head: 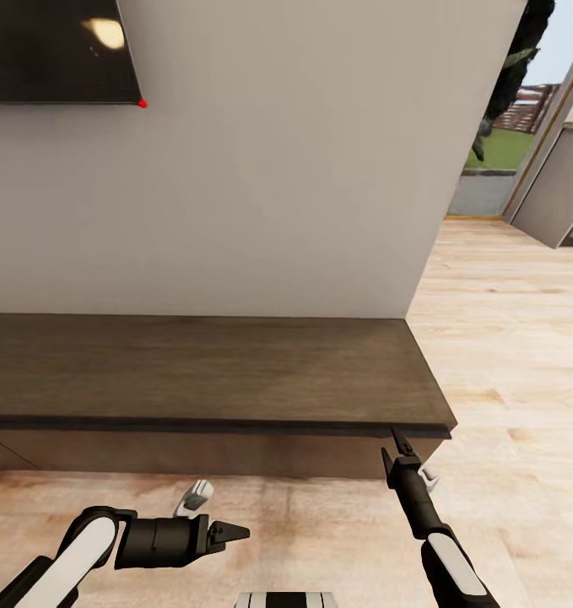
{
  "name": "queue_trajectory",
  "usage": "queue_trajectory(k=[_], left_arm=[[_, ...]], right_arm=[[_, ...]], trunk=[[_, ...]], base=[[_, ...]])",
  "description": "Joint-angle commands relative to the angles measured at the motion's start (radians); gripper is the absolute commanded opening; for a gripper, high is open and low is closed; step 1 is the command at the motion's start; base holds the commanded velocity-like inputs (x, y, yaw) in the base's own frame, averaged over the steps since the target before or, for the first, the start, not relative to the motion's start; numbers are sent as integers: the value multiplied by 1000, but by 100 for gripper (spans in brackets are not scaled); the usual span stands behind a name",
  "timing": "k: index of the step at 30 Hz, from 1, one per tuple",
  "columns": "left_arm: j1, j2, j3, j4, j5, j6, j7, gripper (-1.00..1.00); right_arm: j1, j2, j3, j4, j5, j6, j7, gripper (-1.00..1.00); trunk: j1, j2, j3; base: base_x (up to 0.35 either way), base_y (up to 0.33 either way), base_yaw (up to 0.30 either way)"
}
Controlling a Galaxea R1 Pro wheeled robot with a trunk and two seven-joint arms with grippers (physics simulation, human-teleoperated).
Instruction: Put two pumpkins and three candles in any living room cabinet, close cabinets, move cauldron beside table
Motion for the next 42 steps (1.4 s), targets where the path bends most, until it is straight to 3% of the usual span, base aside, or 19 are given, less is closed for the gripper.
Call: queue_trajectory(k=[1,2,29,33,42], left_arm=[[-1,1,-1,0,-10,1,-10,100],[-1,1,-1,0,-10,1,-10,100],[-1,0,-2,0,-10,1,-10,100],[-1,-1,-20,0,-10,1,-10,100],[-1,-1,-22,0,-10,1,-10,100]], right_arm=[[0,1,-3,0,-9,10,3,100],[0,1,-3,0,-9,10,3,-100],[0,1,-3,0,-10,10,-2,-100],[0,1,-3,0,-10,10,1,-100],[0,1,-3,0,-10,10,1,-100]], trunk=[[0,0,-1],[0,0,-1],[0,0,-1],[0,0,-1],[0,0,-1]], base=[[12,0,0],[8,0,0],[-17,0,0],[-270,0,0],[-319,0,0]])
